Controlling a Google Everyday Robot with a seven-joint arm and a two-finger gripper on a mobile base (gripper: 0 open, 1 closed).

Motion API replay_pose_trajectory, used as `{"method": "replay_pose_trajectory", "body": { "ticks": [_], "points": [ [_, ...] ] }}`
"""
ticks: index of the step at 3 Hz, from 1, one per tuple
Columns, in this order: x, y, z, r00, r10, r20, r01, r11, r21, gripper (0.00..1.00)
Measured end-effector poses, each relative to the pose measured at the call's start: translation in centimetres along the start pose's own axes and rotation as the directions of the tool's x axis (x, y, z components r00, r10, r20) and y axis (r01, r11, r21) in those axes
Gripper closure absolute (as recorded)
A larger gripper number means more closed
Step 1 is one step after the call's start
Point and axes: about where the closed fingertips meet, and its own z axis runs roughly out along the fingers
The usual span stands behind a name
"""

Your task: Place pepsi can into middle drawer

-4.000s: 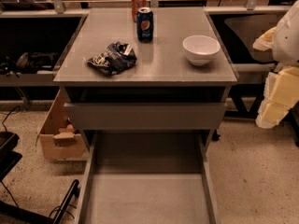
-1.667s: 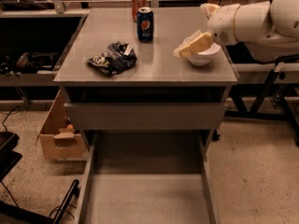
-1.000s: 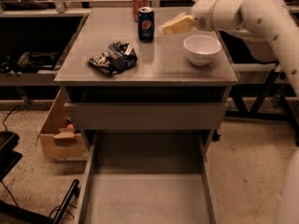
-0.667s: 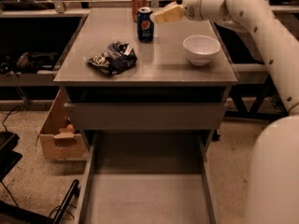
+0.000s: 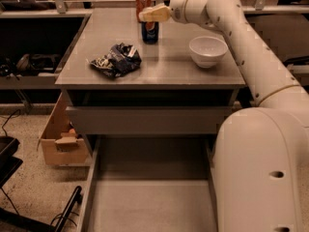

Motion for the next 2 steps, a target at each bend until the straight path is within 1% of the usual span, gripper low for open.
{"method": "replay_pose_trajectory", "body": {
  "ticks": [1,2],
  "points": [
    [1.6,-0.2,3.3,0.998,0.057,0.019,-0.057,0.9984,0.007,0.00],
    [2.9,-0.1,5.5,0.997,0.073,0.005,-0.073,0.9973,0.010,0.16]
  ]
}}
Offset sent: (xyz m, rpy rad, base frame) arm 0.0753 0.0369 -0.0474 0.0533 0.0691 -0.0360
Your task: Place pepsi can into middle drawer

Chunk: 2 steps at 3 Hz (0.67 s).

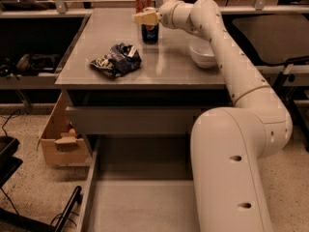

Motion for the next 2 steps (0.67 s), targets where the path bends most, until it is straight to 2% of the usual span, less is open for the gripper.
{"method": "replay_pose_trajectory", "body": {
  "ticks": [1,2],
  "points": [
    [1.47,-0.21,1.30,1.000,0.016,-0.022,-0.016,0.9998,0.010,0.39],
    [1.56,-0.25,1.36,1.000,0.018,-0.024,-0.017,0.9998,0.011,0.62]
  ]
}}
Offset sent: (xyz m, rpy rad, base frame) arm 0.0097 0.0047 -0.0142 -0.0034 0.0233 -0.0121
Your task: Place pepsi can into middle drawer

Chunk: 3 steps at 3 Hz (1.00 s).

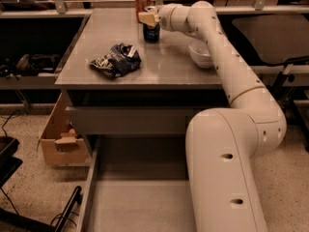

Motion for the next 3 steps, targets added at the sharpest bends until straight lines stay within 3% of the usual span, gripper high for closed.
{"method": "replay_pose_trajectory", "body": {
  "ticks": [1,2,3],
  "points": [
    [0.0,0.0,0.0,1.000,0.000,0.000,0.000,1.0000,0.000,0.85],
    [-1.0,0.6,0.0,1.000,-0.014,0.011,0.014,0.9997,-0.021,1.00],
    [-5.0,3.2,-1.7,0.996,-0.046,0.072,0.053,0.9938,-0.098,1.00]
  ]
}}
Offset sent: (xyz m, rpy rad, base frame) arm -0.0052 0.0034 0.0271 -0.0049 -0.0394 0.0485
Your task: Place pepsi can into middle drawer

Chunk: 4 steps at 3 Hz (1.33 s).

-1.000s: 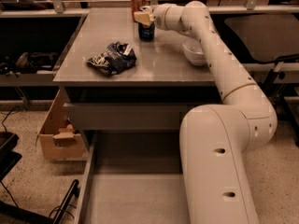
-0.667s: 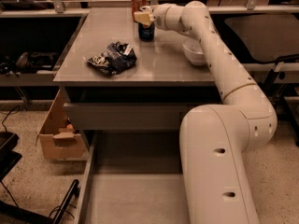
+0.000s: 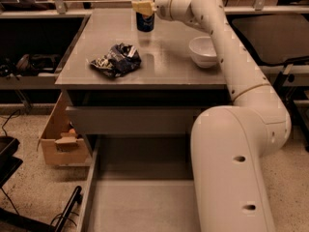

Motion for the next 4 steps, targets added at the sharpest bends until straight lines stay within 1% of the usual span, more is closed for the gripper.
{"method": "replay_pose_trajectory", "body": {
  "ticks": [1,2,3,4],
  "points": [
    [-5.8,3.4,-3.3,0.990,-0.109,0.092,0.116,0.9911,-0.066,1.00],
    [-11.1,4.1,-10.4,0.971,-0.206,0.123,0.207,0.9783,0.002,1.00],
    [-14.5,4.1,-19.1,0.959,-0.270,0.082,0.259,0.9578,0.125,1.00],
    [-10.9,5.1,-24.9,0.969,-0.246,-0.010,0.245,0.9583,0.147,1.00]
  ]
}}
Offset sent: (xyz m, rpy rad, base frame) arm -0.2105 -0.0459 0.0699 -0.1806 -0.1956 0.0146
